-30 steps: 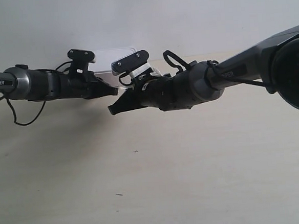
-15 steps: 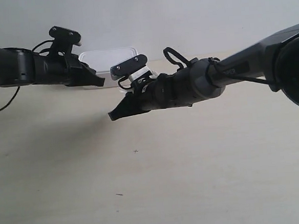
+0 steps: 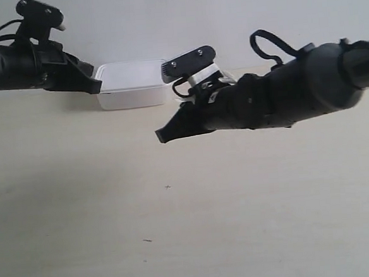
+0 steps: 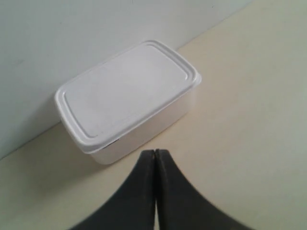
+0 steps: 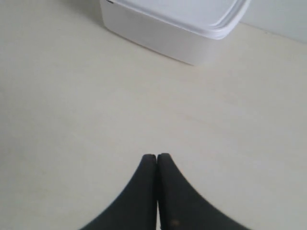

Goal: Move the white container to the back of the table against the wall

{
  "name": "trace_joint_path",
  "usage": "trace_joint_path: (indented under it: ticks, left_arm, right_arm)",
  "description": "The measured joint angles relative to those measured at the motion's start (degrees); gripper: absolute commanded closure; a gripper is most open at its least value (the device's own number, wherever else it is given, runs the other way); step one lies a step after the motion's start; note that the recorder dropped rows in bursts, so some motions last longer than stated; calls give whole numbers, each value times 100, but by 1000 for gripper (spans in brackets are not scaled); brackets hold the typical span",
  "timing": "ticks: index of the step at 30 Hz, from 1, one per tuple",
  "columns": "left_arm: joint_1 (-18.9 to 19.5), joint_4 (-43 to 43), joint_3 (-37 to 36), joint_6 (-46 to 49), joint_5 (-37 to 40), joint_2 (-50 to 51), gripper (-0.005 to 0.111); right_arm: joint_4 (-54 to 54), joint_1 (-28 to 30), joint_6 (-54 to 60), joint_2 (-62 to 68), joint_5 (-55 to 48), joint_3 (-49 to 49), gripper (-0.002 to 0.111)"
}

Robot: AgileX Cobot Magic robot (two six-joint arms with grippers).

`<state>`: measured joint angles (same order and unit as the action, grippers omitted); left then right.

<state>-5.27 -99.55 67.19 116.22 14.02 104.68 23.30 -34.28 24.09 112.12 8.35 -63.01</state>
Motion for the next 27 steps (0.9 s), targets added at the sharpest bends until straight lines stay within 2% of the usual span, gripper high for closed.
trace_joint_path:
  ticks: [6,13,23,27]
  left_arm:
    - [0,0,-659,0,24,-1078,107]
    - [0,0,-1657,11,33,-3266,107]
    - [0,0,-3050,11,33,-6673,107]
    - [0,0,-3386,-205,35,-7958,107]
  right_arm:
    - [44,0,0,-1072,363,1060,108]
    - [298,-37,0,-2760,396,1837,108]
    - [519,-1048,18,-5335,209,2587,108]
    - [888,-1147,376,-6128,-18,2745,108]
